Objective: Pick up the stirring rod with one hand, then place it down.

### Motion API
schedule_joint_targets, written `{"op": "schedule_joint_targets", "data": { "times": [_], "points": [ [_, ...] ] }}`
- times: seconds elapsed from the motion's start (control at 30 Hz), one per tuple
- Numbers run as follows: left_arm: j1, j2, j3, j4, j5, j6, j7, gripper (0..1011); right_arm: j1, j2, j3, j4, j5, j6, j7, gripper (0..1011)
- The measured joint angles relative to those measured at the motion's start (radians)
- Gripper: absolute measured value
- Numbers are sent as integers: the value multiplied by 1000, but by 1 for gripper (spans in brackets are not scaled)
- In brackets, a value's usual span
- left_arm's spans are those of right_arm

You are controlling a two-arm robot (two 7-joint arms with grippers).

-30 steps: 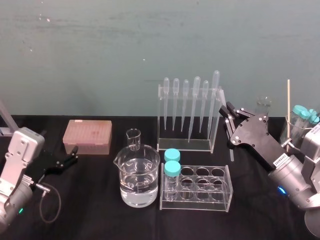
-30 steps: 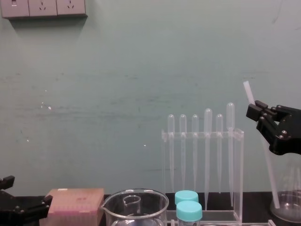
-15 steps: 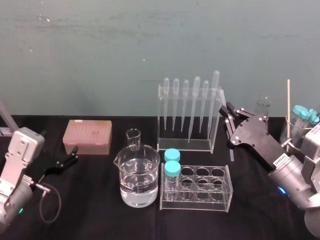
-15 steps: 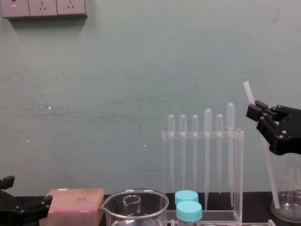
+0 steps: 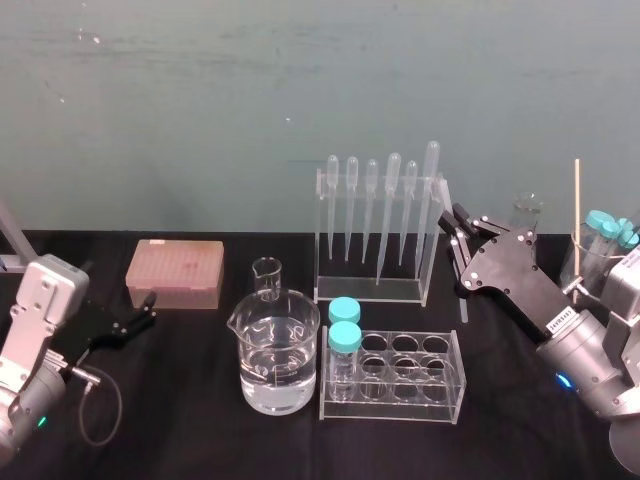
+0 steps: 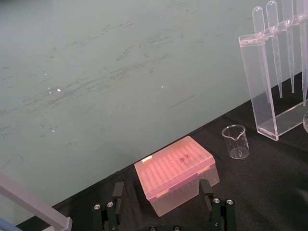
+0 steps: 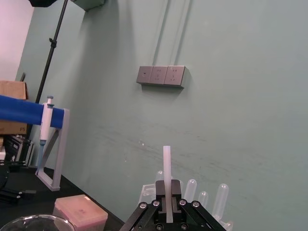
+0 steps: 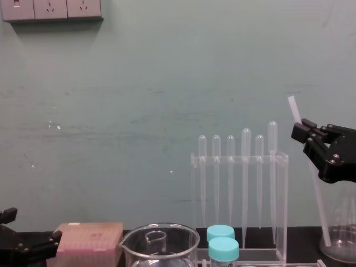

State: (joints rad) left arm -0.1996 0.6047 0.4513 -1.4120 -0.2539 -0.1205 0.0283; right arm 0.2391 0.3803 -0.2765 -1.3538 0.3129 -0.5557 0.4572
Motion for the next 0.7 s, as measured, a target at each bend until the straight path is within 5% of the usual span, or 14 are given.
{"op": "schedule_joint_targets", "data": {
  "times": [0.7],
  "points": [
    [0,0,0,0,0,0,0,1000,0,0,0,0,0,0,0,62]
  ]
}}
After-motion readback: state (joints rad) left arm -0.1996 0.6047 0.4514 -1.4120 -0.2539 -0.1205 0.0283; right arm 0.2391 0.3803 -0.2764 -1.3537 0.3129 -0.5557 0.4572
